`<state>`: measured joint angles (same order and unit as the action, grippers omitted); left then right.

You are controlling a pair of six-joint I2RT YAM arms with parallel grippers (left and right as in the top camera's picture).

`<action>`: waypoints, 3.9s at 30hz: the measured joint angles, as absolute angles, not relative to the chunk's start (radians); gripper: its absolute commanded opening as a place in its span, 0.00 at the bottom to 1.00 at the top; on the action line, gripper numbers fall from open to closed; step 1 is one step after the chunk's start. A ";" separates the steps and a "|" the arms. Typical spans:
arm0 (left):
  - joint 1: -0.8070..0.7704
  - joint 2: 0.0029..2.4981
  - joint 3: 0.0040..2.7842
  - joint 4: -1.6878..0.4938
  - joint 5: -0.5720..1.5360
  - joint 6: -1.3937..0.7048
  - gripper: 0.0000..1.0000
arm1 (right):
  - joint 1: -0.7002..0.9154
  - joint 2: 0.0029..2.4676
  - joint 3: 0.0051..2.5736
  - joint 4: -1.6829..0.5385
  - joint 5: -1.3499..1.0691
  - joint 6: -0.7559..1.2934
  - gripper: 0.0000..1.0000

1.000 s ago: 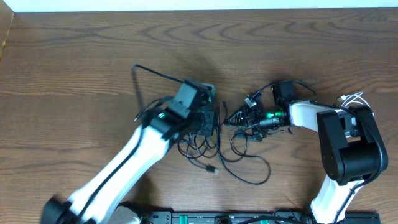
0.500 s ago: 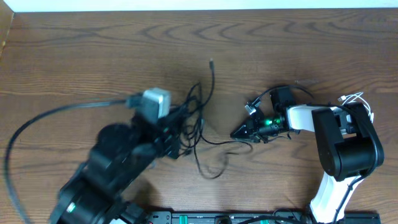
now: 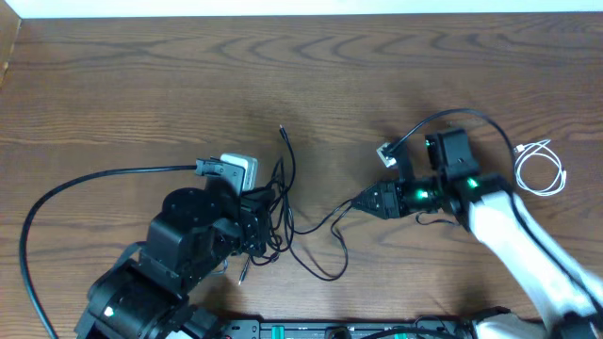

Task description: Untangle cables

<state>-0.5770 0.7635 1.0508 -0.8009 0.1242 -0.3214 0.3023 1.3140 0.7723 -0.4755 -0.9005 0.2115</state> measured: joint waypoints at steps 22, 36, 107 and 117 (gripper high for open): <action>-0.574 0.934 1.051 -0.548 0.592 -0.583 0.07 | 0.560 1.218 0.772 -0.256 -0.570 0.487 0.89; -0.450 0.908 1.051 -0.478 0.716 -0.599 0.07 | 0.534 1.483 0.793 -0.372 -0.257 0.530 0.93; -0.291 1.565 1.195 -1.008 0.638 -0.228 0.27 | 0.356 1.731 0.875 -0.165 -0.457 0.519 0.33; -0.342 1.565 1.195 -0.987 0.588 -0.228 0.27 | 0.401 1.731 0.875 -0.189 -0.433 0.541 0.01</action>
<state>-0.3420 1.5646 1.1950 -0.9874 0.5877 -0.2279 0.4011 1.7309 0.8749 -0.1890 -0.4328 0.5407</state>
